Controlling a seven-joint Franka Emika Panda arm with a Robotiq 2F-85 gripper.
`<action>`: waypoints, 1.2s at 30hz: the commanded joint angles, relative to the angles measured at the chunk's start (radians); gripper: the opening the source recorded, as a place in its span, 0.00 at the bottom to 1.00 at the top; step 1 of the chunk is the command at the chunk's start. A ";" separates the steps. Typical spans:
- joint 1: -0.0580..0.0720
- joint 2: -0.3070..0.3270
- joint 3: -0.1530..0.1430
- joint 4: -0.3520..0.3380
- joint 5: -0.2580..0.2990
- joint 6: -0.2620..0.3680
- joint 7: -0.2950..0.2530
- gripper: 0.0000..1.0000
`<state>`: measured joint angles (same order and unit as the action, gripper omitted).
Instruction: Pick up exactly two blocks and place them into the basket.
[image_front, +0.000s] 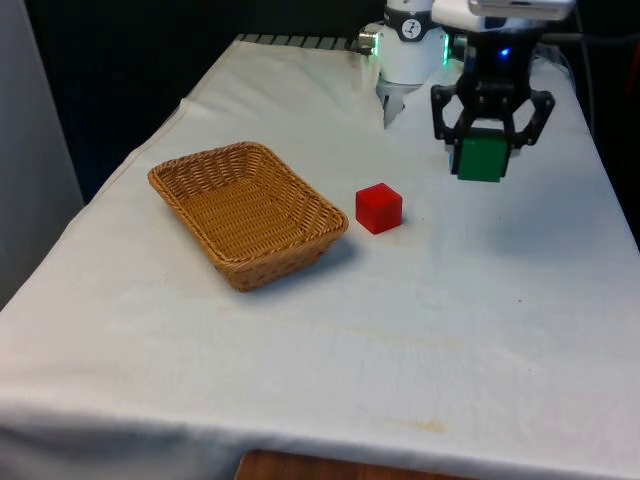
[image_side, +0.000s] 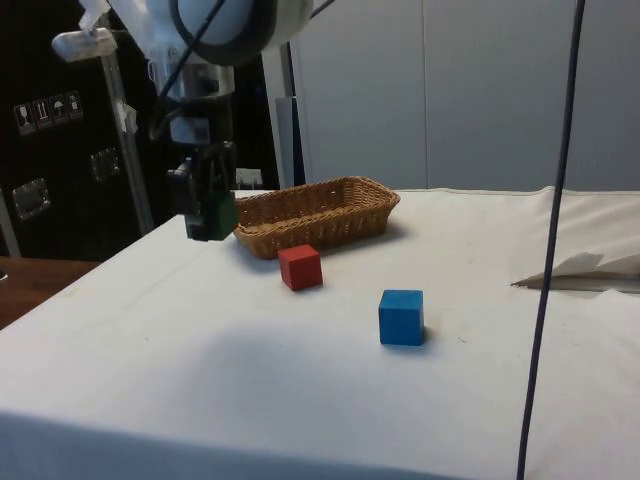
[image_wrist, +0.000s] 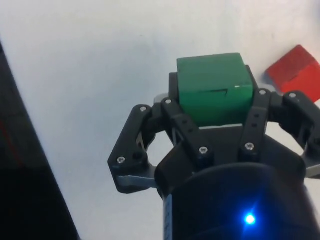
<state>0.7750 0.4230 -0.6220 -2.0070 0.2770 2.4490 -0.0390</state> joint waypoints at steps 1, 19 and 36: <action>-0.007 -0.010 0.002 -0.013 0.008 0.018 -0.024 0.00; -0.041 -0.007 -0.035 -0.052 0.064 0.058 -0.189 0.00; -0.083 0.059 -0.051 -0.004 0.303 0.058 -0.398 0.00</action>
<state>0.7040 0.4880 -0.6860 -2.0150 0.5790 2.5130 -0.4350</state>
